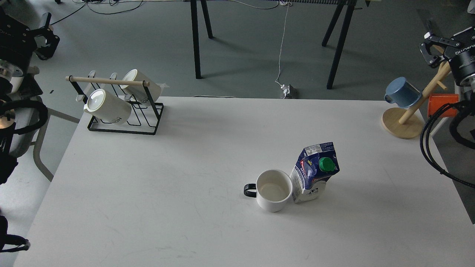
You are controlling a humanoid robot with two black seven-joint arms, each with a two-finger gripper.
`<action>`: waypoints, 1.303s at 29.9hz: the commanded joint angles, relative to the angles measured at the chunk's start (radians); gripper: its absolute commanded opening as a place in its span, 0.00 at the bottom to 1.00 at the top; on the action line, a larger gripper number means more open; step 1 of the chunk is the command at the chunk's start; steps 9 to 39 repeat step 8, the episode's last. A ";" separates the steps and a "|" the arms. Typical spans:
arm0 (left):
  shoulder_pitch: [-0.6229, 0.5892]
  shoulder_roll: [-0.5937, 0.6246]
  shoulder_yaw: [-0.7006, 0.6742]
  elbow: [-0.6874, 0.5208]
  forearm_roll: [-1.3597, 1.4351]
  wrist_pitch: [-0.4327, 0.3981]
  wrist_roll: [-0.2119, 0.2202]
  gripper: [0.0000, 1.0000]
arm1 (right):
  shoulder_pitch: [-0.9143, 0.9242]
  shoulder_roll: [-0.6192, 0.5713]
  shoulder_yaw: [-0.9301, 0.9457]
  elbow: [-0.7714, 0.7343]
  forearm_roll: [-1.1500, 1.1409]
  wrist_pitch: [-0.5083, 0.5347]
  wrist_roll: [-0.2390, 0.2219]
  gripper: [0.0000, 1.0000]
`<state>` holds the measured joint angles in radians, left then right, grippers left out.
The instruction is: Place cup and milk with both arms
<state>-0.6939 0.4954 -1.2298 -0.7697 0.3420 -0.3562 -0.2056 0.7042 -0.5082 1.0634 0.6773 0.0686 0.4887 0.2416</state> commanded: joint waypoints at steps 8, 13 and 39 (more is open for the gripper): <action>-0.084 -0.103 0.033 0.082 -0.001 0.014 0.000 1.00 | 0.070 0.097 0.001 -0.079 0.000 0.000 0.007 0.99; -0.084 -0.103 0.033 0.082 -0.001 0.014 0.000 1.00 | 0.070 0.097 0.001 -0.079 0.000 0.000 0.007 0.99; -0.084 -0.103 0.033 0.082 -0.001 0.014 0.000 1.00 | 0.070 0.097 0.001 -0.079 0.000 0.000 0.007 0.99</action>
